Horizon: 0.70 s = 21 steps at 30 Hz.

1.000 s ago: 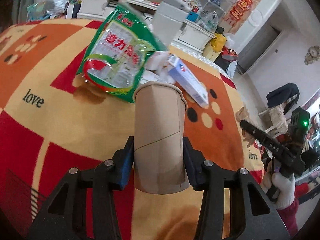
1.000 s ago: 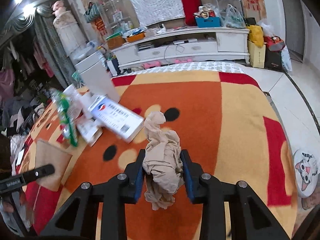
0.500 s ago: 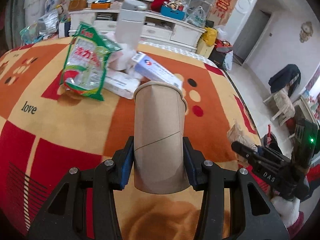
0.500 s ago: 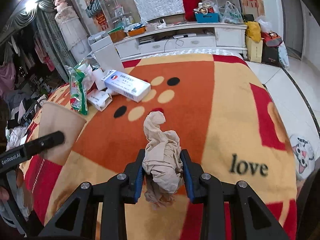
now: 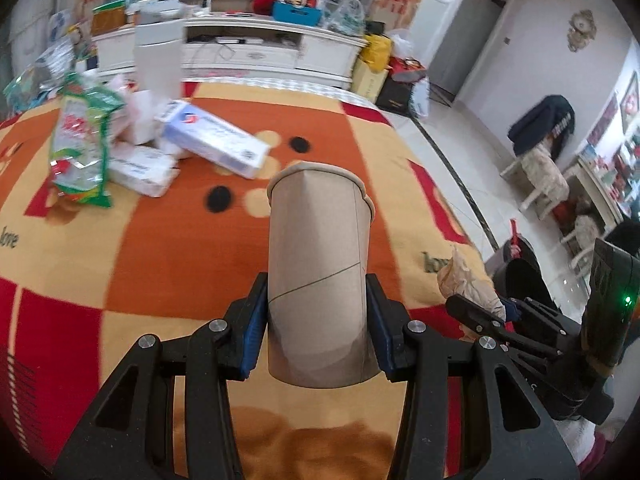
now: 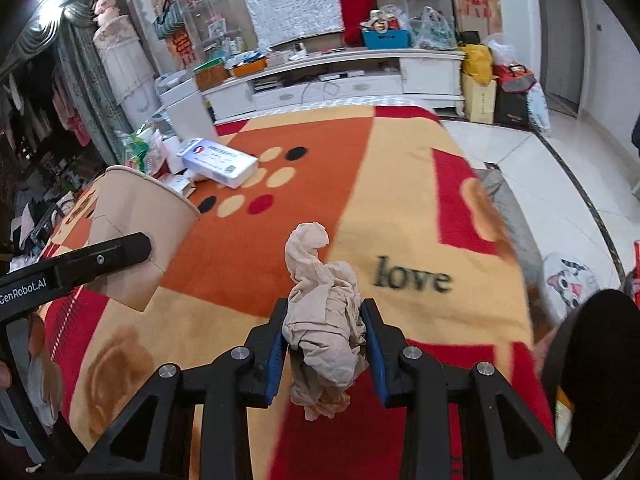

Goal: Collect trash
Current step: 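Carry the paper cup with the left tool while the right tool carries the tissue to the bin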

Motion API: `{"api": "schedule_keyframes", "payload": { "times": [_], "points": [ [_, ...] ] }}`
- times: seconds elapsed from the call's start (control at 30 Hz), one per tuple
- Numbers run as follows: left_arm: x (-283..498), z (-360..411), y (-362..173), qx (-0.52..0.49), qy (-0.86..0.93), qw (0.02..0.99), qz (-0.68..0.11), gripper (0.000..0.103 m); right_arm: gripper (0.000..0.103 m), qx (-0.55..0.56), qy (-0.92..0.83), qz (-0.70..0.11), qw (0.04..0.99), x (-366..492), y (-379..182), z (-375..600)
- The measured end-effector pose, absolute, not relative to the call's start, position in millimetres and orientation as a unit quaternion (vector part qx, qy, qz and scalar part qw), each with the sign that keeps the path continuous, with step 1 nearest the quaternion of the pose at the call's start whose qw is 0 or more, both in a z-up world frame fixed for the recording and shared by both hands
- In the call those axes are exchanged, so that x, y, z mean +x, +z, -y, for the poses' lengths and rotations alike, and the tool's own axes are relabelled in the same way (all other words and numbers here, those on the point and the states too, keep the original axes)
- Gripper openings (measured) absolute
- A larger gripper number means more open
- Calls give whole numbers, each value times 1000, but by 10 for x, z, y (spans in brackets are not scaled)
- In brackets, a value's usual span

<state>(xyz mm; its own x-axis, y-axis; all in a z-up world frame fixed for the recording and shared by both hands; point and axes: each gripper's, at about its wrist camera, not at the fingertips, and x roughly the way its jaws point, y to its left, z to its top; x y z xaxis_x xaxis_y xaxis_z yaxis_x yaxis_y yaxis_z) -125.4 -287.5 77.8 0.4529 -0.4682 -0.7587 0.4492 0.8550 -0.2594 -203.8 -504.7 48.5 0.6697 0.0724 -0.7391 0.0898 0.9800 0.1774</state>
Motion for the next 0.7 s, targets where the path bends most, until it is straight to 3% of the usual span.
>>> {"api": "schedule_keyframes", "payload": {
  "times": [0.7],
  "points": [
    [-1643, 4141, 829, 30, -373, 811, -449, 44, 33, 141, -114, -395, 901, -2809, 539, 6191]
  ]
}}
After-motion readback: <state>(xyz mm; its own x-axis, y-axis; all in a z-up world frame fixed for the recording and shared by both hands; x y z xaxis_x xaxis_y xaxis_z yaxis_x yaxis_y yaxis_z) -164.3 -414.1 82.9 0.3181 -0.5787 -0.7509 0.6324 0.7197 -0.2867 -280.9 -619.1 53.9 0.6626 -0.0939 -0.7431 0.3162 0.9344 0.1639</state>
